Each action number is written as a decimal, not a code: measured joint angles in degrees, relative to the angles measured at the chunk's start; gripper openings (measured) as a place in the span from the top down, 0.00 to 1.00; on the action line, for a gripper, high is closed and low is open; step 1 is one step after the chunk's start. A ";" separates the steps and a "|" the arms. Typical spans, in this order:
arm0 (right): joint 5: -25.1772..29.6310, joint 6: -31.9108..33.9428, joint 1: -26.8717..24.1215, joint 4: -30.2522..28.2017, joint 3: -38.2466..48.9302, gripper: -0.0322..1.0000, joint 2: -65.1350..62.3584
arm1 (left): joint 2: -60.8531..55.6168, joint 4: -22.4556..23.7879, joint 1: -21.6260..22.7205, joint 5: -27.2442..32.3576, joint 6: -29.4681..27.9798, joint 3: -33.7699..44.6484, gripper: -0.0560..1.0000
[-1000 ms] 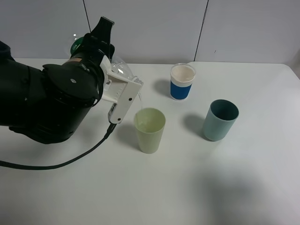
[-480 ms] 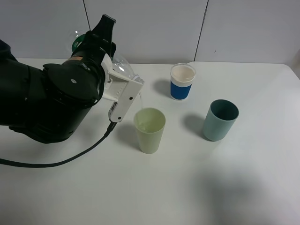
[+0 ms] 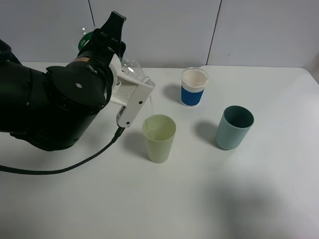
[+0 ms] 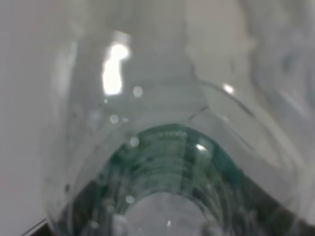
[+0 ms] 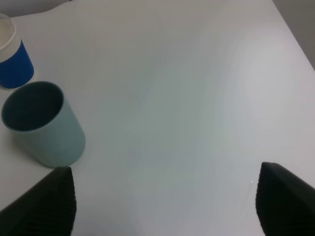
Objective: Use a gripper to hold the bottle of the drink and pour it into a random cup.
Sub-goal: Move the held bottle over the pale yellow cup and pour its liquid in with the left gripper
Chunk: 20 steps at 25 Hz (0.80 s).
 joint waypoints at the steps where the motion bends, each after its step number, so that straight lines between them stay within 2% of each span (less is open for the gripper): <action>1: 0.00 0.00 0.00 0.00 0.00 0.25 0.00 | 0.00 0.22 0.00 -0.04 0.00 0.00 0.50; 13: 0.00 0.00 0.00 0.00 0.00 0.25 0.00 | 0.00 0.37 0.00 -0.07 0.00 0.00 0.50; 20: 0.00 0.00 0.00 0.00 0.00 0.25 0.00 | 0.00 1.98 0.00 -0.62 0.00 0.00 0.50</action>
